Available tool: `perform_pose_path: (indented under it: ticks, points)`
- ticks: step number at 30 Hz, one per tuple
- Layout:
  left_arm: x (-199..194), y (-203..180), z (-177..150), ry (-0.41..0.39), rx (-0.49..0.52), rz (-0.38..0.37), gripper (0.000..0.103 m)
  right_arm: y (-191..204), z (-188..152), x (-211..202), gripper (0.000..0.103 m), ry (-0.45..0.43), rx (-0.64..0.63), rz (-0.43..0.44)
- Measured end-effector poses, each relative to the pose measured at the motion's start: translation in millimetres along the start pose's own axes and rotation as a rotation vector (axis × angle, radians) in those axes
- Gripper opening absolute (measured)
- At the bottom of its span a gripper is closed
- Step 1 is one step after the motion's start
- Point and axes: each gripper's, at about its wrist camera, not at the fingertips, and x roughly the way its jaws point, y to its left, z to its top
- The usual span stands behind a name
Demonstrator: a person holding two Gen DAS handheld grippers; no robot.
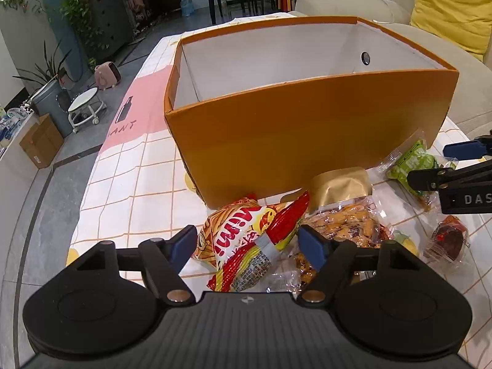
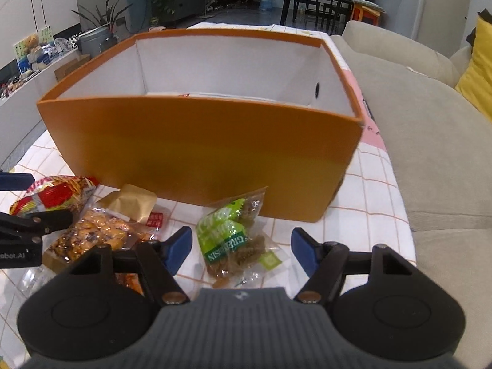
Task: Organize snacks
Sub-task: 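Withdraw both tools from the box toward the remaining snacks, then grasp the red-yellow chip bag with the left tool while the right tool grasps the green pickle pack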
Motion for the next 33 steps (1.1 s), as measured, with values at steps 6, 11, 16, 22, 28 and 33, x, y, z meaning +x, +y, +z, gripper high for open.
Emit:
perform_pose_path:
  ticks: [6,11,16,22,28,33]
  points:
    - [4,0,0,0.013,-0.018,-0.005,0.078,0,1,11,0.061,0.015,-0.007,0.011]
    - [5,-2,-1,0.014,-0.018,0.005,0.071,0,-1,13,0.052,0.011,-0.012,0.026]
    - [1,0,0,0.004,-0.036,0.011,0.064,0,-2,10,0.04,0.008,-0.008,0.052]
    - [-5,5,-1,-0.007,-0.071,0.006,0.062,6,-2,2,0.029,-0.003,-0.042,0.054]
    - [-19,13,2,-0.032,-0.113,-0.003,0.061,7,-1,-13,0.028,-0.028,-0.039,0.041]
    - [-34,17,7,-0.048,-0.159,-0.033,0.061,7,0,-33,0.028,-0.048,-0.038,0.028]
